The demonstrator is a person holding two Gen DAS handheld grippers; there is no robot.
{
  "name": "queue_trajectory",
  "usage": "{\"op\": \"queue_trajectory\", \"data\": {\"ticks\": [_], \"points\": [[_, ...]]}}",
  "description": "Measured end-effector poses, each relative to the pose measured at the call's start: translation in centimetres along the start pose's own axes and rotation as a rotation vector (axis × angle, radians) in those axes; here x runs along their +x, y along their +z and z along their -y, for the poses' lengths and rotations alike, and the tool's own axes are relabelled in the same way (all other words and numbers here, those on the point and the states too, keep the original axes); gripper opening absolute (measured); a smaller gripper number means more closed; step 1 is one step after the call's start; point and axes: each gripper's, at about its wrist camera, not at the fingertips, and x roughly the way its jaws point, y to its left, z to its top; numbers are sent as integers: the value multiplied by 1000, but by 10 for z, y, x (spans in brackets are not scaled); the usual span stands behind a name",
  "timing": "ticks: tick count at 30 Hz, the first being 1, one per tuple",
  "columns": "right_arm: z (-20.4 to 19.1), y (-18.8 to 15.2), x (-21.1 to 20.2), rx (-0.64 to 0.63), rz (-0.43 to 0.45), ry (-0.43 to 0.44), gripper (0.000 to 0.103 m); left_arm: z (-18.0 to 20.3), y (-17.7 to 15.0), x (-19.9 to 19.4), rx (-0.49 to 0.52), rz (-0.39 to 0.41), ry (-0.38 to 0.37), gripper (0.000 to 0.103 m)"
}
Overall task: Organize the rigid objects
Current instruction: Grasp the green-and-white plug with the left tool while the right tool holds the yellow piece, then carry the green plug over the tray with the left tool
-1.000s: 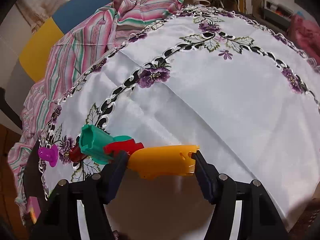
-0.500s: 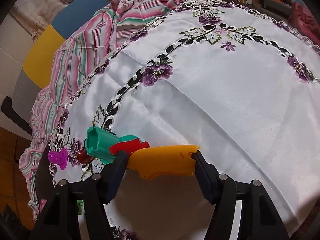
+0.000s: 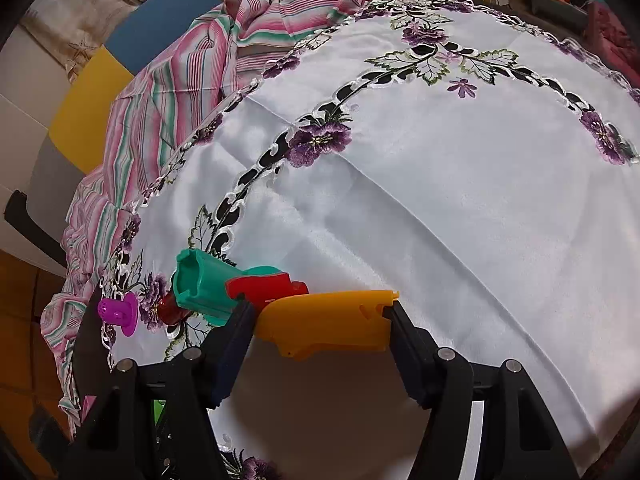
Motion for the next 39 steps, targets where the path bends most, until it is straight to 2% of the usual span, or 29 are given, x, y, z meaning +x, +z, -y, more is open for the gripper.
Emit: {"op": "queue_trajectory", "data": {"ticks": [13, 22, 30, 39], "points": [[-5, 3, -4, -35, 26, -17, 66, -11, -15, -16, -41, 45, 11, 99], [-14, 17, -4, -78, 54, -27, 66, -22, -12, -40, -84, 109, -28, 99], [-20, 12, -9, -117, 76, -22, 66, -38, -24, -59, -109, 123, -34, 99], [-27, 11, -20, -142, 118, 55, 66, -63, -43, -95, -168, 171, -55, 99]]}}
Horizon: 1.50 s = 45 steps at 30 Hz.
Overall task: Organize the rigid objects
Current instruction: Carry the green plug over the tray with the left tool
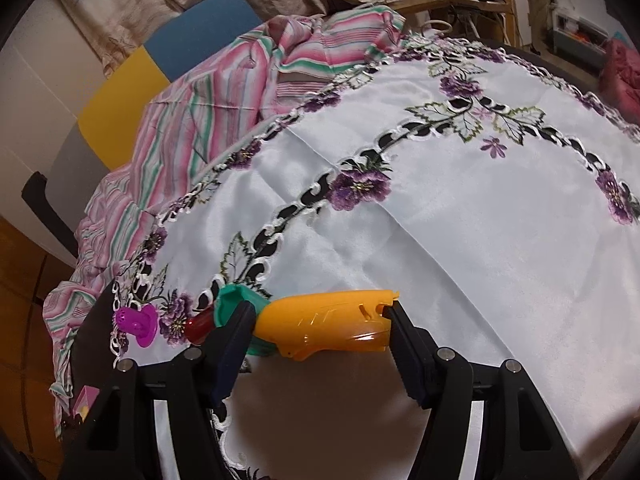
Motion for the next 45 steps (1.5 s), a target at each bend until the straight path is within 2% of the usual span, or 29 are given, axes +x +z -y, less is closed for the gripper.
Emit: {"op": "queue_trajectory", "data": {"ticks": [5, 10, 18, 28, 39, 45], "points": [[-13, -2, -7, -58, 29, 41, 66, -20, -6, -19, -37, 14, 12, 99], [-18, -3, -11, -83, 45, 60, 66, -41, -13, -38, -56, 27, 58, 99], [-18, -3, -20, -83, 85, 98, 66, -92, -31, -70, -144, 34, 134, 99], [-35, -9, -14, -170, 66, 60, 66, -173, -66, -96, -296, 3, 257, 99], [-42, -13, -17, -209, 85, 48, 66, -221, -83, -101, -418, -18, 355, 99], [-43, -12, -26, -193, 120, 84, 66, -233, -81, -94, -458, -37, 387, 99]]}}
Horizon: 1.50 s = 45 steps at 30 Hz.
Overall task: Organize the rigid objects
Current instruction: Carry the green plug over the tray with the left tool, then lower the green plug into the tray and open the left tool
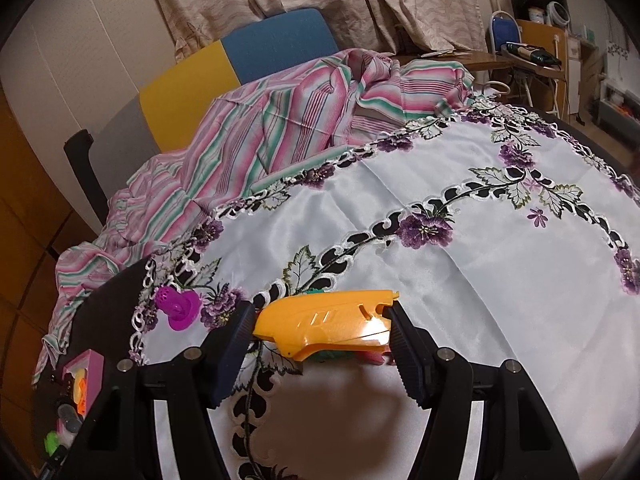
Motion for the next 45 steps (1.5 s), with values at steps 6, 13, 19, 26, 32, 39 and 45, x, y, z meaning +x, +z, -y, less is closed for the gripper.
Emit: {"op": "queue_trajectory", "data": {"ticks": [6, 13, 19, 26, 32, 39, 45], "points": [[-15, -8, -11, 12, 26, 43, 66, 7, 5, 8, -17, -5, 56, 99], [-78, -27, -23, -79, 14, 153, 66, 15, 9, 18, -26, -57, 109, 99], [-145, -60, -28, -174, -51, 291, 66, 13, 4, 12, -43, -54, 100, 99], [-194, -99, -23, -225, -141, 385, 66, 14, 21, 22, -16, -68, 91, 99], [-221, -124, -19, -266, -198, 416, 66, 10, 17, 11, -74, -48, 39, 100], [-242, -145, -21, -301, -236, 443, 66, 11, 19, -12, -26, 41, 28, 100], [-259, -159, -24, -345, -255, 460, 66, -11, 16, -45, -56, 139, 60, 100]]}}
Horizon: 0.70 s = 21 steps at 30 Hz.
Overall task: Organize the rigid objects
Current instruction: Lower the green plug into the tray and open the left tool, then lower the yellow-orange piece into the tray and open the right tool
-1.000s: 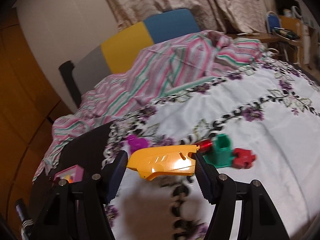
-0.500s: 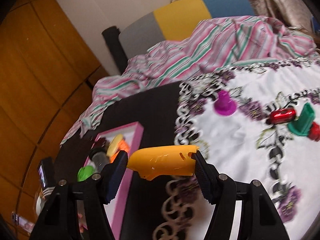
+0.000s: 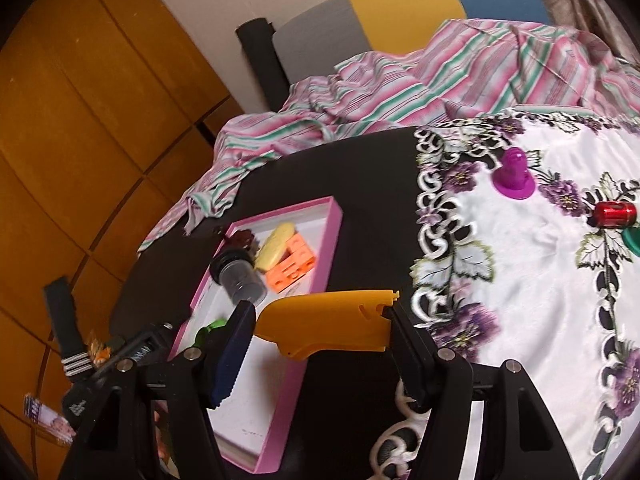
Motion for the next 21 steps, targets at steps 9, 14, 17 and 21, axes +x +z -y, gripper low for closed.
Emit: {"op": "queue_trajectory", "data": {"ticks": [9, 14, 17, 21], "points": [[-38, -8, 26, -107, -59, 2, 66, -27, -22, -13, -18, -58, -99, 99], [-60, -9, 50, -175, -108, -36, 66, -31, -35, -19, 16, -69, -126, 96], [-70, -8, 61, -228, -111, -64, 66, -34, -39, -24, 28, -75, -137, 95], [-79, -7, 79, -302, -123, -124, 66, -43, -42, -32, 14, -67, -154, 95]]}}
